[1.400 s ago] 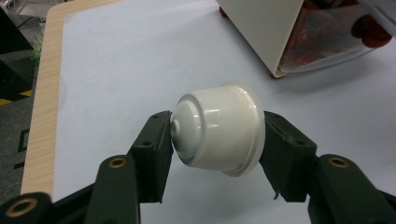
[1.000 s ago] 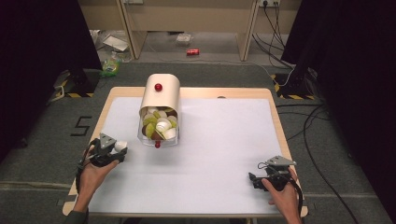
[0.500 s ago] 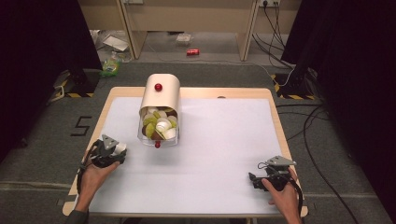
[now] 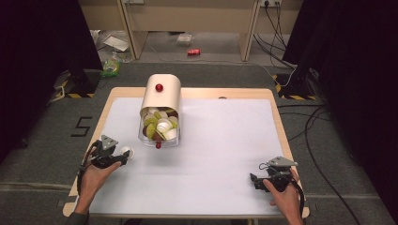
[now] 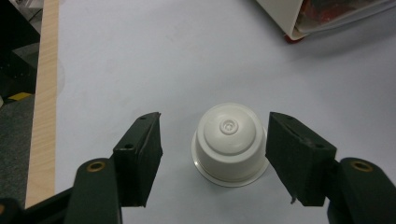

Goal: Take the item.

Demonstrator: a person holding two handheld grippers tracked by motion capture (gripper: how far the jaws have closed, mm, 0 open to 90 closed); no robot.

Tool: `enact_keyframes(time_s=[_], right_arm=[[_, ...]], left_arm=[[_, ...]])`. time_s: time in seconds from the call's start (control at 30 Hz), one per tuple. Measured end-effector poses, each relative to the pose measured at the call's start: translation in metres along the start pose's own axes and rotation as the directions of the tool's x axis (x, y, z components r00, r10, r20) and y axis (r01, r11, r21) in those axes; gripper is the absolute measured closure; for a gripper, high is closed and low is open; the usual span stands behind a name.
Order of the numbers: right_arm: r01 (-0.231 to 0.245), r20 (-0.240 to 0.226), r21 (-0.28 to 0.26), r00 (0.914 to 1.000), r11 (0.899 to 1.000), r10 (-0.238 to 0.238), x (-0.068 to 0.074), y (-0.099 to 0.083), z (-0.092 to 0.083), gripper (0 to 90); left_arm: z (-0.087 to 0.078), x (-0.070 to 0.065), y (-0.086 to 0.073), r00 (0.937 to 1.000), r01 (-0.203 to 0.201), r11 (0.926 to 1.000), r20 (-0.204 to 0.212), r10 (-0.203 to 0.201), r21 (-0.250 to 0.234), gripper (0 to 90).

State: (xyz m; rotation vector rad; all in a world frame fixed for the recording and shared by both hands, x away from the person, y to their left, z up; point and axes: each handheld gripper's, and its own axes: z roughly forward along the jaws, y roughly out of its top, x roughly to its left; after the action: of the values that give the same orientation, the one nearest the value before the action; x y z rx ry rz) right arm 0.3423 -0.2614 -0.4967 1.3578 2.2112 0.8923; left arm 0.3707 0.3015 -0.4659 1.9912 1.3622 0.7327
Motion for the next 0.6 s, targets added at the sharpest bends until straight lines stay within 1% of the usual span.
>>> enact_keyframes(time_s=[0.03, 0.1, 0.23, 0.33, 0.37, 0.43, 0.6], right_arm=[[0.0, 0.0, 0.0, 1.0, 1.0, 0.0, 0.0, 0.0, 0.0, 1.6], [0.0, 0.0, 0.0, 1.0, 1.0, 0.0, 0.0, 0.0, 0.0, 1.6], [0.0, 0.0, 0.0, 1.0, 1.0, 0.0, 0.0, 0.0, 0.0, 1.6], [0.0, 0.0, 0.0, 1.0, 1.0, 0.0, 0.0, 0.0, 0.0, 1.6], [0.0, 0.0, 0.0, 1.0, 1.0, 0.0, 0.0, 0.0, 0.0, 1.6], [0.001, 0.0, 0.0, 1.0, 1.0, -0.001, 0.0, 0.0, 0.0, 1.6], [0.0, 0.0, 0.0, 1.0, 1.0, 0.0, 0.0, 0.0, 0.0, 1.6]], left_arm=[[-0.001, 0.0, 0.0, 1.0, 0.008, 1.0, 0.005, -0.008, -0.005, 34.2], [-0.003, 0.001, 0.0, 0.9999, 0.008, 0.9999, 0.007, -0.007, -0.01, 33.6], [-0.006, 0.001, 0.001, 0.9991, 0.035, 0.999, 0.026, -0.035, -0.029, 30.1], [-0.008, 0.001, 0.001, 0.9983, 0.047, 0.9981, 0.037, -0.046, -0.039, 28.4], [-0.009, 0.001, 0.001, 0.9973, 0.056, 0.9973, 0.05, -0.054, -0.047, 27.8], [-0.011, 0.002, 0.002, 0.9929, 0.089, 0.994, 0.085, -0.084, -0.064, 26.5], [-0.017, 0.002, 0.004, 0.9896, 0.107, 0.9904, 0.105, -0.098, -0.087, 24.7]])
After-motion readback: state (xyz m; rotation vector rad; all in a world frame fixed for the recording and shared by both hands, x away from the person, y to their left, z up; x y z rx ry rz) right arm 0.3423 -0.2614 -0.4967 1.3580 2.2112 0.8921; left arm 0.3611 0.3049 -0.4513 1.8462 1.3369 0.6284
